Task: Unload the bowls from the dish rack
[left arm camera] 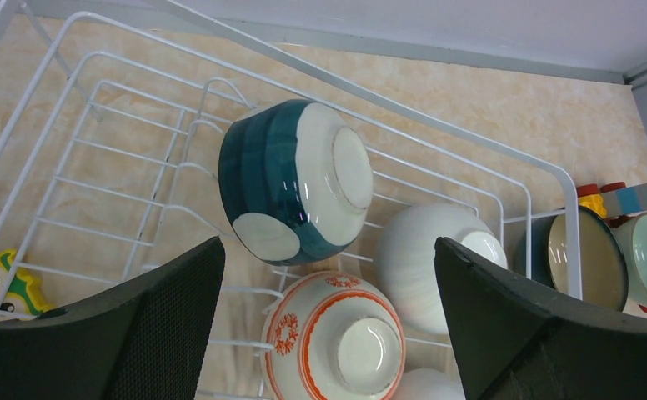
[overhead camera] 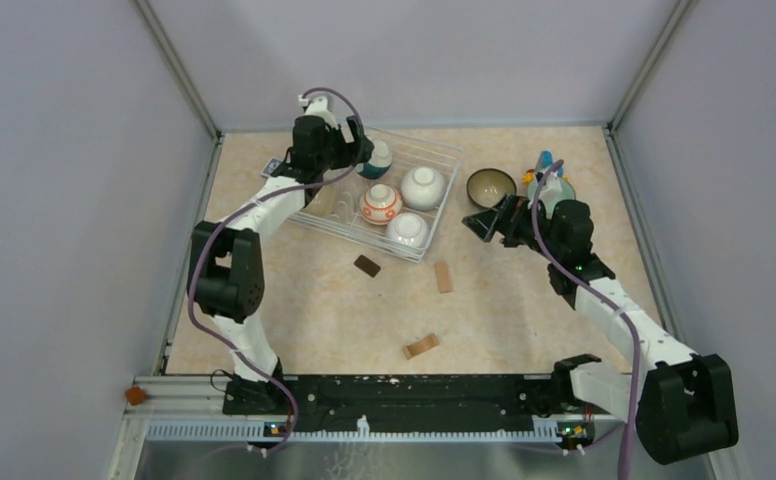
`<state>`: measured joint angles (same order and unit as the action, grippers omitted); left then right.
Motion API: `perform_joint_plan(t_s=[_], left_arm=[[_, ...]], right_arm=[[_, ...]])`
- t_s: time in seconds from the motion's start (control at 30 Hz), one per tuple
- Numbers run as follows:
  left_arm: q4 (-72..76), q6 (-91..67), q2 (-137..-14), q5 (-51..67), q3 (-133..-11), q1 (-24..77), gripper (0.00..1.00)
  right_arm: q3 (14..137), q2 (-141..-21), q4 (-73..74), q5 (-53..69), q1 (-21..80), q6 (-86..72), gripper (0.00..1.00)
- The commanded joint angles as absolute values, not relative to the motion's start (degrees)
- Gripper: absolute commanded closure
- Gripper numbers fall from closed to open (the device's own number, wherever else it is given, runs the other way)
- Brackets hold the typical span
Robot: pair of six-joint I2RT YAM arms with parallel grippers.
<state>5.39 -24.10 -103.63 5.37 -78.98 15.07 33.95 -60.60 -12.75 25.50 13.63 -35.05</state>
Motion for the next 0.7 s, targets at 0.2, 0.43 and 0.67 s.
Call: perform_joint_plan(t_s=[0.2, 0.43, 0.67], left_arm=[[4.4, -25.3, -111.0, 9.5, -88.1, 12.8, 0.01], [4.7, -28.5, -113.6, 13.1, -88.8, 10.8, 0.01], [7.4, -32.0, -116.1, 19.2, -88.4, 9.9, 0.01]], right_arm=[[32.4, -57.4, -15.4, 25.1, 13.8, -34.1, 0.01], [31.3, -57.0, -15.9, 25.4, 13.8, -33.7, 0.01], [31.3, -56.6, -15.8, 25.0, 13.8, -33.4, 0.01]])
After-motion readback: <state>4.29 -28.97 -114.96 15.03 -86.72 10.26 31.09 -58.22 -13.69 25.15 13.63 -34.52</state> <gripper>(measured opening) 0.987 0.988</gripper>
